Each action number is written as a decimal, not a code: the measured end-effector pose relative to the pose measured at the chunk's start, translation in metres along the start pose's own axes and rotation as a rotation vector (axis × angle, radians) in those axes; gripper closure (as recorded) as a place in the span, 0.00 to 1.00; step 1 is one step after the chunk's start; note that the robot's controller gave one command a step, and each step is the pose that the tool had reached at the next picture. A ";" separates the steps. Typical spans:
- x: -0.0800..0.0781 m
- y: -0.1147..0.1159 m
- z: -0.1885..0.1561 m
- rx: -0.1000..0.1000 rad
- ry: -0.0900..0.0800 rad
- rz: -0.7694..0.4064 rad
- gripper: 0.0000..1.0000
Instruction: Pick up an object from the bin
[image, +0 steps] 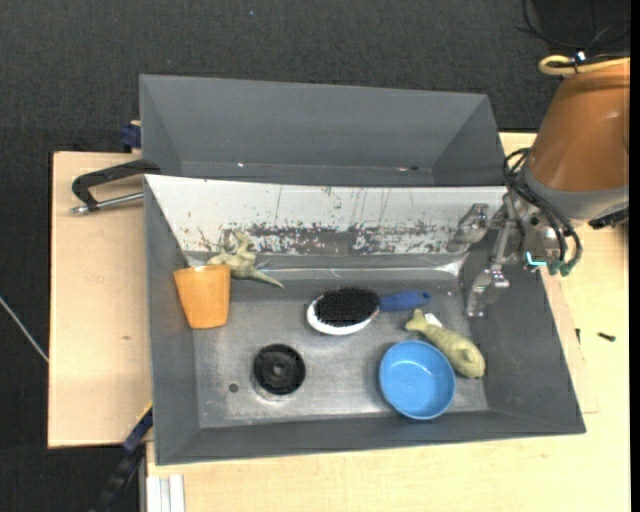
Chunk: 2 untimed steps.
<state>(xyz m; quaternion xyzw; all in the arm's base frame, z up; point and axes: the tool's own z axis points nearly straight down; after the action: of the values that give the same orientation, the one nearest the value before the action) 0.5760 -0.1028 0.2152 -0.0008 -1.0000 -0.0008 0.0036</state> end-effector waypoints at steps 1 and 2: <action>0.022 0.041 0.110 0.000 -0.003 -0.333 0.00; 0.021 0.040 0.108 0.002 -0.007 -0.332 1.00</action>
Offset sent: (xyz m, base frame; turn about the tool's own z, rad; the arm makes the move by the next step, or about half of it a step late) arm -0.0220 0.0395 -0.1091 -0.3327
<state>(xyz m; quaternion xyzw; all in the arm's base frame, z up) 0.5548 -0.0623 0.1069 0.1646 -0.9864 -0.0005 -0.0002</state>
